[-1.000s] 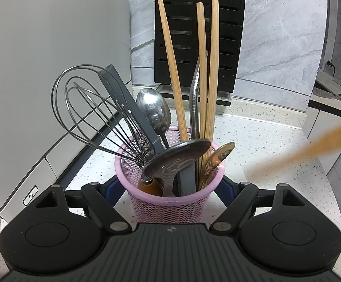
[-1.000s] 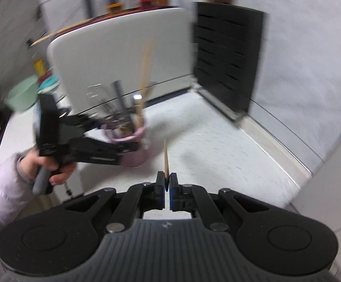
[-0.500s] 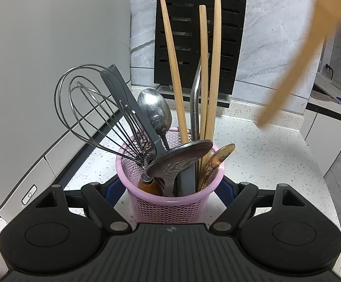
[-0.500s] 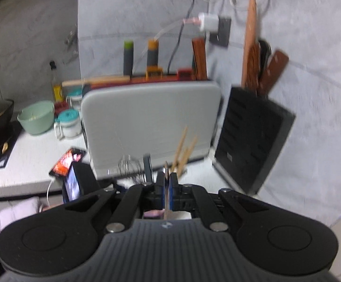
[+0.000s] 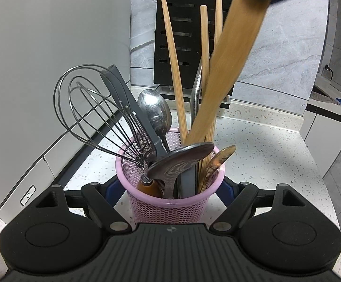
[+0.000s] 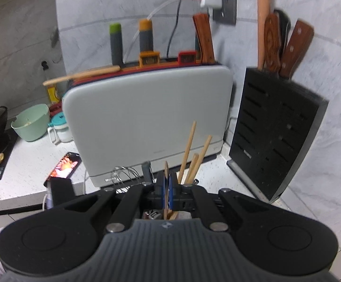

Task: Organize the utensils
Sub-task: 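Lower the wooden spatula into the pink cup and open the right tool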

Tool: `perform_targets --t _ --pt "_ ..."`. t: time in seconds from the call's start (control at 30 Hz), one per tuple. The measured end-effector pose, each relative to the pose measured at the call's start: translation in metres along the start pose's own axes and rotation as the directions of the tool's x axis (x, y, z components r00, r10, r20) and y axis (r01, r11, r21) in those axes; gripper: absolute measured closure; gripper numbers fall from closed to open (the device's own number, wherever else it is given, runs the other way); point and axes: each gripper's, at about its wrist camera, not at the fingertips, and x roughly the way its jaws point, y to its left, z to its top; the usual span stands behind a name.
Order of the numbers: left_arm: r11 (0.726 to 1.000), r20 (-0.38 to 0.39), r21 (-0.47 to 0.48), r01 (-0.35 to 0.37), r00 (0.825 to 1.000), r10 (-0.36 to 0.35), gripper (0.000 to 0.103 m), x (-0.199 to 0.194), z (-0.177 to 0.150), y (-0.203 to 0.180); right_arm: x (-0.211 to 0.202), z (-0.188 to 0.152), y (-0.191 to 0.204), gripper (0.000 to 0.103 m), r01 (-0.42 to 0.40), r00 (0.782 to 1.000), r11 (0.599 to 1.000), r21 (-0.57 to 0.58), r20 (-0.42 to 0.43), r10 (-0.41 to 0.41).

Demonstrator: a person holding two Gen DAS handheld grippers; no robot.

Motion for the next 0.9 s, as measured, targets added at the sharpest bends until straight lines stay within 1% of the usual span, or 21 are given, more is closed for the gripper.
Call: perform_targets --t 0.13,0.43,0.57,0.73,0.9 --pt "1.000 0.000 0.003 -0.005 1.000 0.005 0.010 0.002 0.002 -0.002 0.012 -0.001 -0.005 0.103 -0.009 1.000 1.000 0.016 0.018 0.009" --pt "1.000 -0.002 -0.005 -0.014 1.000 0.014 0.010 0.011 0.007 -0.004 0.019 0.000 -0.011 0.103 0.013 0.999 1.000 0.026 0.045 -0.014" --pt "1.000 0.001 -0.006 -0.014 1.000 0.014 0.010 0.012 0.006 -0.003 0.005 0.009 -0.008 0.103 0.023 0.994 1.000 0.005 0.108 -0.023" --pt "1.000 0.000 -0.008 -0.015 1.000 0.015 0.010 0.010 0.006 -0.002 0.022 0.005 -0.002 0.103 0.039 0.997 0.998 -0.043 0.068 -0.036" --pt "1.000 0.001 -0.007 -0.014 1.000 0.014 0.010 0.010 0.007 -0.002 0.038 -0.005 -0.009 0.103 0.028 0.999 1.000 -0.007 0.034 -0.028"
